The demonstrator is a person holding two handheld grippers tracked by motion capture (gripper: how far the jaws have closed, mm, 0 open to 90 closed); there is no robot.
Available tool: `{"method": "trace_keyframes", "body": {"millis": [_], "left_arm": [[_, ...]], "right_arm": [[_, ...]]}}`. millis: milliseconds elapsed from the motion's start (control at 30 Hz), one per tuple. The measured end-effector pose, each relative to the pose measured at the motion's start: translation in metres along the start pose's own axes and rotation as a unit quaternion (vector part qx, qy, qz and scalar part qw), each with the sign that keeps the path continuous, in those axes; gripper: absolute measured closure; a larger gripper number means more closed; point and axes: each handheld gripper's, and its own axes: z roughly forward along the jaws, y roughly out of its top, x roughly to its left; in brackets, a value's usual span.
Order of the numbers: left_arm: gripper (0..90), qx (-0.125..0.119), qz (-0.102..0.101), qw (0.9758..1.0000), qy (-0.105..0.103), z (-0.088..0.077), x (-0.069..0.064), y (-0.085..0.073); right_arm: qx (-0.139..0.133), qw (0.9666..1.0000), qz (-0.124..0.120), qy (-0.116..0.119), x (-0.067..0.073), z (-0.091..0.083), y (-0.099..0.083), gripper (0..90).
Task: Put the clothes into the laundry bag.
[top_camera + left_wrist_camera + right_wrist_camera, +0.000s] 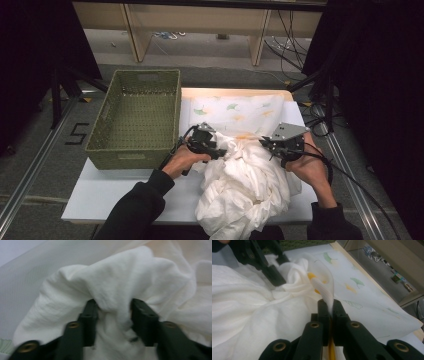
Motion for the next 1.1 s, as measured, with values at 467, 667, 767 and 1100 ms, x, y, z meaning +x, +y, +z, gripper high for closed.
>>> {"method": "trace_keyframes", "body": {"millis": [467,667,767,1100], "left_arm": [[85.9,-0.042,0.048,0.9969,-0.046,0.023,-0.076,0.029],[84.7,-0.025,-0.004,0.9993,0.027,0.059,-0.043,0.039],[66.3,-0.015,-0.019,0.9997,0.008,0.053,-0.040,0.038],[19.6,-0.008,0.025,0.9993,-0.026,-0.046,-0.049,0.012]], "right_arm": [[-0.005,1.0000,0.006,0.001,0.000,-0.006,0.003,88.2],[-0.015,0.9999,0.000,0.007,0.000,-0.010,0.003,88.4],[-0.009,0.9999,0.003,0.010,0.000,-0.007,0.002,88.3],[-0.014,0.9999,0.006,0.005,-0.001,-0.008,0.002,88.2]]}}
